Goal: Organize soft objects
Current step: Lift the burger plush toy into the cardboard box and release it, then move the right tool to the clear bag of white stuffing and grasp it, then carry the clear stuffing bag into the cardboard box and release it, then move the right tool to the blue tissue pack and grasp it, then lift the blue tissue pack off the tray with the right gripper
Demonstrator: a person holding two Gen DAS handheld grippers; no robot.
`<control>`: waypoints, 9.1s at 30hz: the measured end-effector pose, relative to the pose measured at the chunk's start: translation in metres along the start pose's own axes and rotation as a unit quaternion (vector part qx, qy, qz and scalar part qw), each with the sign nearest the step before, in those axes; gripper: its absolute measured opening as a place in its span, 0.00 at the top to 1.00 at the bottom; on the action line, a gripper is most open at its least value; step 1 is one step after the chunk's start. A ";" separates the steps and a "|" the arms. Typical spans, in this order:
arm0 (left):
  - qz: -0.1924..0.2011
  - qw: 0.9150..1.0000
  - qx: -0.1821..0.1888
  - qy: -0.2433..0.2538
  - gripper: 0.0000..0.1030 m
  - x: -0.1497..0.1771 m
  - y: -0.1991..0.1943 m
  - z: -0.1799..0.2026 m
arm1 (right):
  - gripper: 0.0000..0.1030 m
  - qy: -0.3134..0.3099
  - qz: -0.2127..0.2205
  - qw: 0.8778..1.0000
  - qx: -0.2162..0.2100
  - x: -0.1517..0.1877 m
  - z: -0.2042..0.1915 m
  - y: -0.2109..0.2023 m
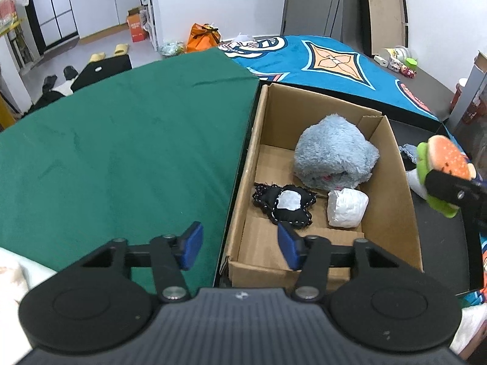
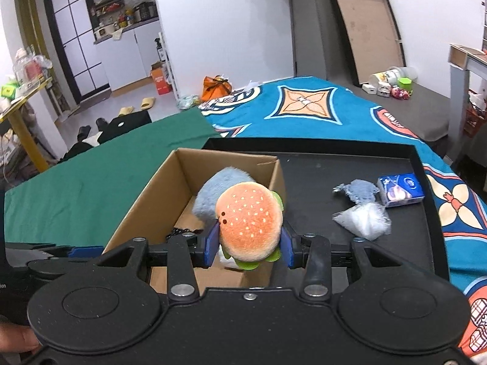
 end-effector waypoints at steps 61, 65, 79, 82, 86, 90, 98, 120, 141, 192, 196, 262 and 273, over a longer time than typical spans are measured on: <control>-0.020 0.998 -0.049 0.027 0.31 -0.013 0.004 0.024 | 0.24 -0.014 -0.035 0.998 0.051 -0.013 0.089 0.022; -0.027 0.997 -0.062 0.034 0.31 -0.015 0.008 0.031 | 0.19 -0.009 -0.030 0.998 0.050 -0.014 0.102 0.029; -0.048 0.990 -0.114 0.072 0.30 -0.024 0.026 0.059 | 0.22 0.012 -0.020 0.999 0.026 0.004 0.142 0.063; -0.054 0.988 -0.124 0.074 0.30 -0.026 0.032 0.062 | 0.27 0.019 -0.032 0.999 0.020 0.006 0.148 0.074; -0.062 0.985 -0.135 0.084 0.30 -0.028 0.040 0.069 | 0.31 0.029 -0.042 0.999 0.017 0.008 0.153 0.086; -0.068 0.982 -0.149 0.092 0.28 -0.028 0.046 0.076 | 0.36 0.033 -0.043 0.998 0.012 0.009 0.157 0.093; -0.078 0.980 -0.159 0.095 0.26 -0.030 0.051 0.078 | 0.60 0.043 -0.056 0.998 -0.003 0.012 0.162 0.102; -0.062 0.984 -0.142 0.090 0.26 -0.030 0.027 0.078 | 0.73 0.041 -0.022 0.999 0.001 0.001 0.156 0.061; -0.036 0.992 -0.109 0.060 0.26 -0.023 0.007 0.053 | 0.73 0.040 0.028 0.999 -0.018 -0.018 0.125 0.015; -0.034 0.998 -0.013 -0.050 0.88 -0.004 0.003 -0.009 | 0.55 -0.027 -0.043 0.991 -0.126 -0.015 0.007 0.027; -0.032 0.998 -0.024 -0.039 0.88 -0.007 0.001 -0.004 | 0.54 -0.021 -0.042 0.992 -0.117 -0.015 0.015 0.027; -0.076 0.981 -0.164 0.071 0.27 -0.052 0.058 0.084 | 0.26 -0.016 -0.037 0.994 0.098 -0.018 0.206 0.131; -0.082 0.980 -0.170 0.067 0.27 -0.047 0.057 0.079 | 0.41 -0.021 -0.039 0.994 0.097 -0.018 0.205 0.126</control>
Point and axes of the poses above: each gripper's, at about its wrist camera, not at the fingertips, and y roughly the way its jaws point, z to its right, x to its underside, the point moved 1 cm from there along y, roughly the way its jaws point
